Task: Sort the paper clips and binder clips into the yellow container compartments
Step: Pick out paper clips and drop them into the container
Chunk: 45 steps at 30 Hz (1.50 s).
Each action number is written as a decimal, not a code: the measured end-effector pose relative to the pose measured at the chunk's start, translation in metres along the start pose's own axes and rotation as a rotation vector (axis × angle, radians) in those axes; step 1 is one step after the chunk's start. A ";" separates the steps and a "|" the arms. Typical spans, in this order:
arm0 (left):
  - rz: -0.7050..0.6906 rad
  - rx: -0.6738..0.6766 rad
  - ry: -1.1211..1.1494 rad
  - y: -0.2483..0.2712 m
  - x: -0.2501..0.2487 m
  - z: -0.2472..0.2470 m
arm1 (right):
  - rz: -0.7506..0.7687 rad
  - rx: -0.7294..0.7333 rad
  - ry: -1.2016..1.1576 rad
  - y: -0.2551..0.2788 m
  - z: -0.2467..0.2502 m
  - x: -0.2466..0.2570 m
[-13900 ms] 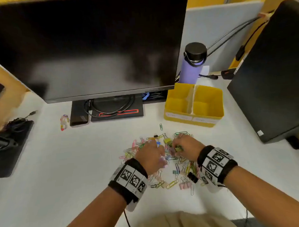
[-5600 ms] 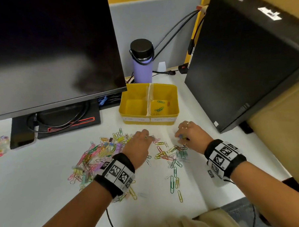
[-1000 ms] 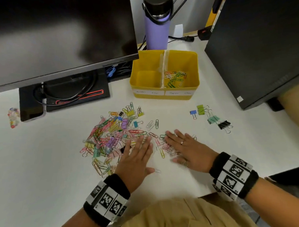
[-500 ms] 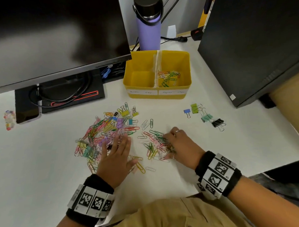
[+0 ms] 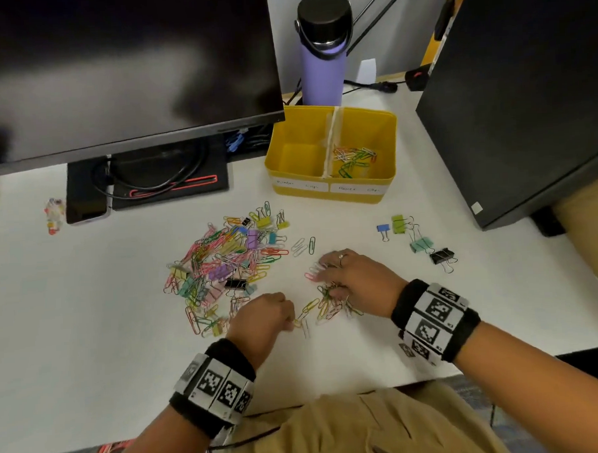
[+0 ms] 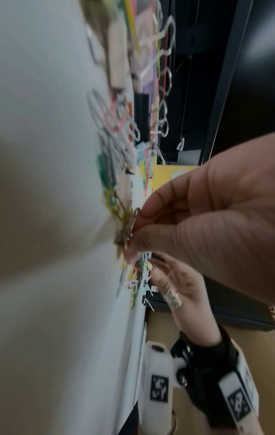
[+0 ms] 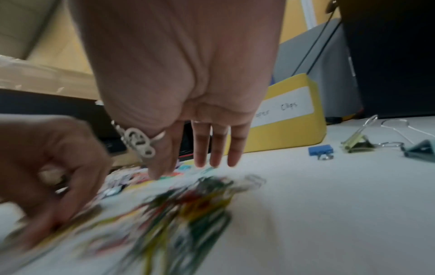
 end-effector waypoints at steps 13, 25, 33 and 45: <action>0.219 0.027 -0.065 -0.014 0.006 0.033 | -0.038 0.110 -0.099 0.032 -0.001 -0.031; 0.127 0.068 -0.089 -0.043 -0.060 0.000 | -0.104 -0.083 -0.053 0.021 0.009 -0.041; 0.188 -0.065 0.134 -0.055 -0.056 0.006 | -0.177 -0.035 0.065 0.026 0.011 -0.051; 0.063 -0.306 0.496 -0.064 -0.058 0.126 | -0.207 -0.244 -0.678 0.030 0.091 -0.056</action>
Point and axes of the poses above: each hand's wrist, its own y-axis away from the middle knuckle, its own z-axis out of the back of the hand, x = y × z, the point moved 6 cm from there along -y, towards the middle knuckle, and after that the axes turned 8 degrees about z, right-handed, at the moved point
